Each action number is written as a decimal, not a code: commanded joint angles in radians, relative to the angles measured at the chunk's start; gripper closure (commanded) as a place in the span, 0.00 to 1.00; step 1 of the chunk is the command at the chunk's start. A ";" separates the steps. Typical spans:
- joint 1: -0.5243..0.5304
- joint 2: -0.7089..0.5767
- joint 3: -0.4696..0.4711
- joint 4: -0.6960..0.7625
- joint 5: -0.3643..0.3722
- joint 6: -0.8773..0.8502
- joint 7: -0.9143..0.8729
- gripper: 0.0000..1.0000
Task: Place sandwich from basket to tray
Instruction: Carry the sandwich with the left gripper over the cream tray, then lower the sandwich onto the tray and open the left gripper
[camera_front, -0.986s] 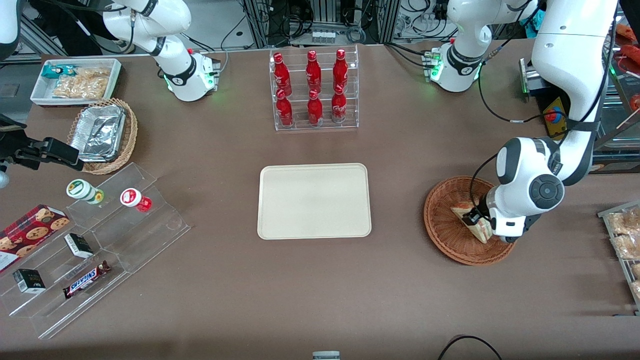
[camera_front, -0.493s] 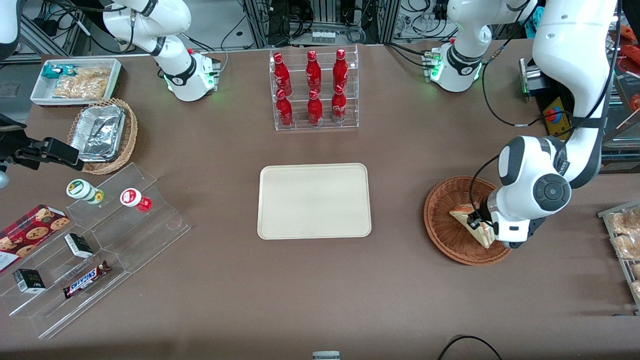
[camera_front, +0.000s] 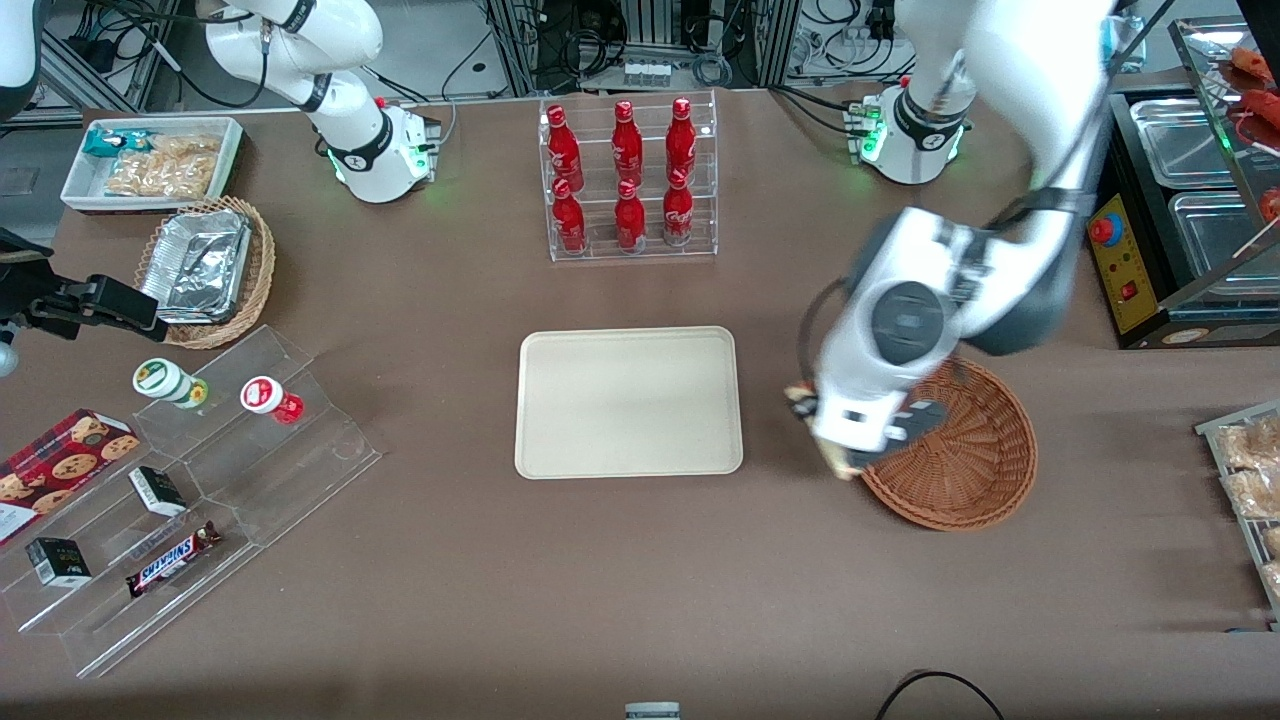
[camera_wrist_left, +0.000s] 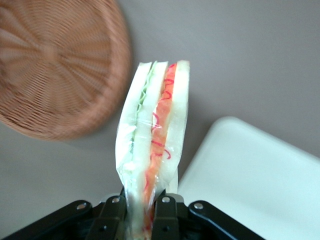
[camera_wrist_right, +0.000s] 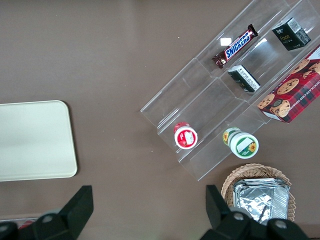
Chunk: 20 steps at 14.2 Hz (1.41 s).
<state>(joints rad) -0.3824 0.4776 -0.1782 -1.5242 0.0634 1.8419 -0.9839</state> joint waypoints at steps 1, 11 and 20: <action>-0.126 0.158 0.013 0.174 0.015 -0.013 0.007 0.80; -0.329 0.430 0.013 0.357 0.019 0.109 0.034 0.78; -0.293 0.305 0.020 0.348 0.021 0.039 0.047 0.00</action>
<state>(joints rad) -0.6967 0.8725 -0.1700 -1.1665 0.0709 1.9514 -0.9459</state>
